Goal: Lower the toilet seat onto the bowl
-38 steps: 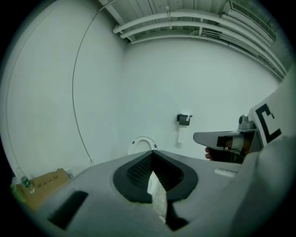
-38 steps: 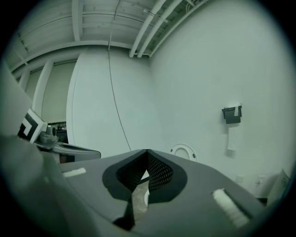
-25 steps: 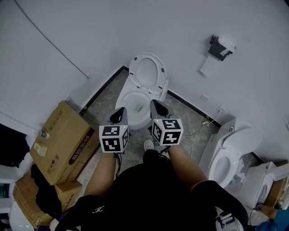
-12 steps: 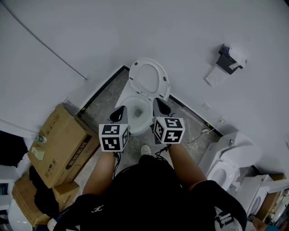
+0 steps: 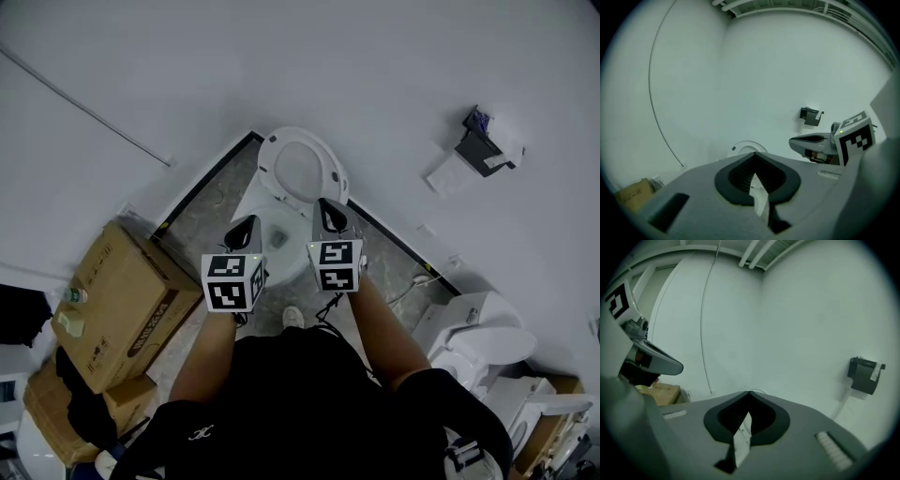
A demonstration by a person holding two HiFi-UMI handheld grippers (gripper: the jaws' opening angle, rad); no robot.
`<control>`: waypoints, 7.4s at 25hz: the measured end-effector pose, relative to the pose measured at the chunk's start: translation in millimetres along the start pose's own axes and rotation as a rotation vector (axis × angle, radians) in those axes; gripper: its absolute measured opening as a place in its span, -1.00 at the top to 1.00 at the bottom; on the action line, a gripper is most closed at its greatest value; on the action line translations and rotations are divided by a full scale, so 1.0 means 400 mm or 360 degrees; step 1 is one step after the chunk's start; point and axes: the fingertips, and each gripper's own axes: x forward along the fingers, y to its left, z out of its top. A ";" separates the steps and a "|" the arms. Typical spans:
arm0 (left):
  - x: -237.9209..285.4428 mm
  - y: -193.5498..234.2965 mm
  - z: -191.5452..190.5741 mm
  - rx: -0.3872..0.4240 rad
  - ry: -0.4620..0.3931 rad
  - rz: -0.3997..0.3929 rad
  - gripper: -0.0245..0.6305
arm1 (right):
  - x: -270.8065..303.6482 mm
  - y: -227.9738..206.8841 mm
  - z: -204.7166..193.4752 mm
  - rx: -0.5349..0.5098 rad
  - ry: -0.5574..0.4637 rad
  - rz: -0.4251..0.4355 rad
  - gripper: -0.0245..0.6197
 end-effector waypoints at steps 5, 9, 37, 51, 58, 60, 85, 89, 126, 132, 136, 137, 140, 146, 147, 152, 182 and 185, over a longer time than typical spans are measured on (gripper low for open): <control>0.048 0.002 0.003 -0.0010 0.0040 0.0005 0.90 | 0.086 -0.071 -0.013 -0.0019 0.0010 -0.0030 0.79; 0.069 0.016 -0.004 -0.0024 0.0071 0.0020 0.90 | 0.157 -0.111 -0.016 -0.0113 0.0036 -0.0050 0.76; 0.109 0.174 -0.070 -0.0164 0.0250 0.0251 0.90 | 0.628 -0.286 -0.295 -0.0544 0.0613 -0.0143 0.64; 0.103 0.187 -0.104 -0.0197 0.0300 0.0309 0.90 | 0.633 -0.307 -0.306 -0.0537 0.0598 -0.0188 0.78; 0.094 0.185 -0.125 -0.0205 0.0321 0.0315 0.90 | 0.603 -0.266 -0.301 -0.0520 0.0558 -0.0109 0.77; 0.092 0.186 -0.125 -0.0209 0.0319 0.0320 0.90 | 0.593 -0.253 -0.300 -0.0517 0.0552 -0.0092 0.77; -0.001 0.217 -0.205 -0.0303 0.0337 0.0381 0.90 | 0.421 0.066 -0.361 -0.0595 0.0574 0.0437 0.73; -0.014 0.232 -0.233 -0.0329 0.0351 0.0381 0.90 | 0.391 0.137 -0.386 -0.0646 0.0591 0.0514 0.72; -0.205 0.393 -0.616 -0.0719 0.0491 0.0568 0.90 | 0.282 0.672 -0.940 -0.1333 0.1061 0.0961 0.51; -0.218 0.420 -0.704 -0.0784 0.0510 0.0573 0.90 | 0.299 0.715 -1.039 -0.1481 0.1056 0.0885 0.49; -0.222 0.414 -0.760 -0.0805 0.0543 0.0541 0.90 | 0.315 0.738 -1.099 -0.1521 0.1068 0.0892 0.47; -0.222 0.412 -0.774 -0.0809 0.0551 0.0533 0.90 | 0.318 0.743 -1.112 -0.1526 0.1070 0.0898 0.47; -0.218 0.408 -0.811 -0.0818 0.0581 0.0510 0.90 | 0.327 0.755 -1.151 -0.1539 0.1089 0.0919 0.46; -0.210 0.410 -0.866 -0.0833 0.0616 0.0499 0.90 | 0.349 0.766 -1.223 -0.1509 0.1170 0.0970 0.49; -0.210 0.411 -0.874 -0.0834 0.0623 0.0498 0.90 | 0.354 0.769 -1.231 -0.1502 0.1178 0.0968 0.49; -0.212 0.412 -0.910 -0.0826 0.0657 0.0493 0.90 | 0.359 0.775 -1.268 -0.1450 0.1246 0.0980 0.51; -0.346 0.421 -0.666 -0.0712 0.0375 0.0469 0.90 | 0.132 0.745 -0.766 -0.0638 0.0919 0.0689 0.90; -0.358 0.404 -0.589 -0.0661 0.0316 0.0433 0.90 | 0.090 0.736 -0.619 -0.0509 0.0767 0.0662 0.90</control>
